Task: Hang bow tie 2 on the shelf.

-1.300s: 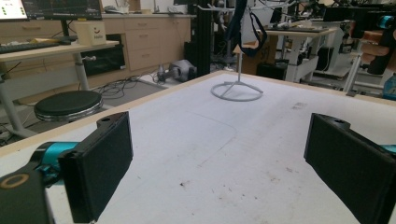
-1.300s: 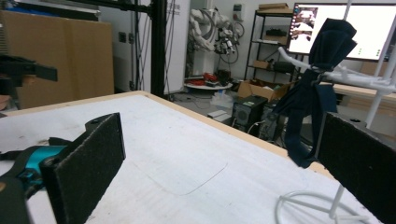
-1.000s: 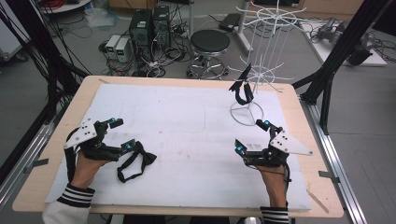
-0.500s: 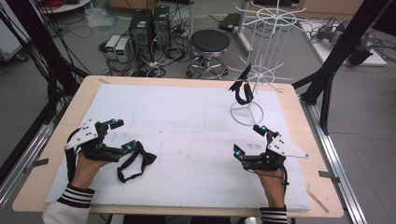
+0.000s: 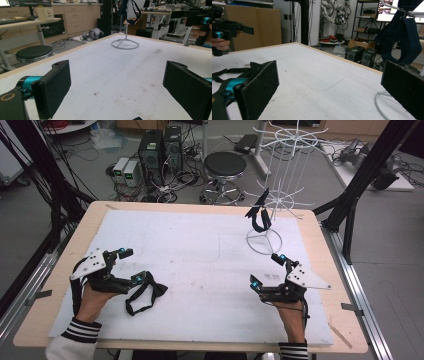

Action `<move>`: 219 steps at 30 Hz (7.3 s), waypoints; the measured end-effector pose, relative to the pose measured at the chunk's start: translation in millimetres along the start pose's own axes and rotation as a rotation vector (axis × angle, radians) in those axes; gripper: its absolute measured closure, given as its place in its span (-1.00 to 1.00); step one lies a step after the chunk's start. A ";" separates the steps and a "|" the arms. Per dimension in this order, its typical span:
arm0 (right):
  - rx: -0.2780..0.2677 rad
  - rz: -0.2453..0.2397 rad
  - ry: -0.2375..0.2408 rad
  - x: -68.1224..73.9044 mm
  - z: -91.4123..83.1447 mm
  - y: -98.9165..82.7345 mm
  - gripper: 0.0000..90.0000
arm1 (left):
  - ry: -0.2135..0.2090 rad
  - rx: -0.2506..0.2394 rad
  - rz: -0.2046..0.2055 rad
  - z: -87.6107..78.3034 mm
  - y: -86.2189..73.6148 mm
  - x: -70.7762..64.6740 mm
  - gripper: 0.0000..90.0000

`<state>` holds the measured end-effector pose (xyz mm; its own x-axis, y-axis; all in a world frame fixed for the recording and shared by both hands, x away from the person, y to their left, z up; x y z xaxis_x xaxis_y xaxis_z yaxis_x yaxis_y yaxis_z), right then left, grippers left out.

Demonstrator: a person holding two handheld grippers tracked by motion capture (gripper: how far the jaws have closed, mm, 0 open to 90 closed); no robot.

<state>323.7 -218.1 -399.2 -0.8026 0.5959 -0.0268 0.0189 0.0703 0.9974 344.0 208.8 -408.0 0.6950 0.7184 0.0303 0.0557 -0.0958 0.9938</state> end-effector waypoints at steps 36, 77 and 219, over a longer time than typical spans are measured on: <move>-0.009 0.010 0.087 9.1 2.0 1.7 -0.99 | -0.269 0.433 0.300 23.2 14.1 0.9 -0.82; -0.054 0.016 0.113 10.9 -0.6 9.6 -0.99 | -0.406 0.855 0.702 46.4 -34.2 23.3 -0.04; 0.323 -0.176 0.555 63.2 92.6 50.1 0.56 | -0.524 0.496 0.187 104.3 37.5 -89.6 0.89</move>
<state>329.1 -102.8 -357.2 -0.9963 0.0589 -0.0626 -0.0324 0.4169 0.9084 358.7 69.0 -384.6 0.9684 0.2489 0.0156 0.1342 -0.5732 0.8083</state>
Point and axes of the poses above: each handheld gripper's, and its own axes: z roughly forward along the jaws, y roughly out of its top, x roughly to its left, the point moved 6 cm from there along z, roughly forward along the jaws, and after that the axes turned 10 degrees about y, right-handed, at the moved point
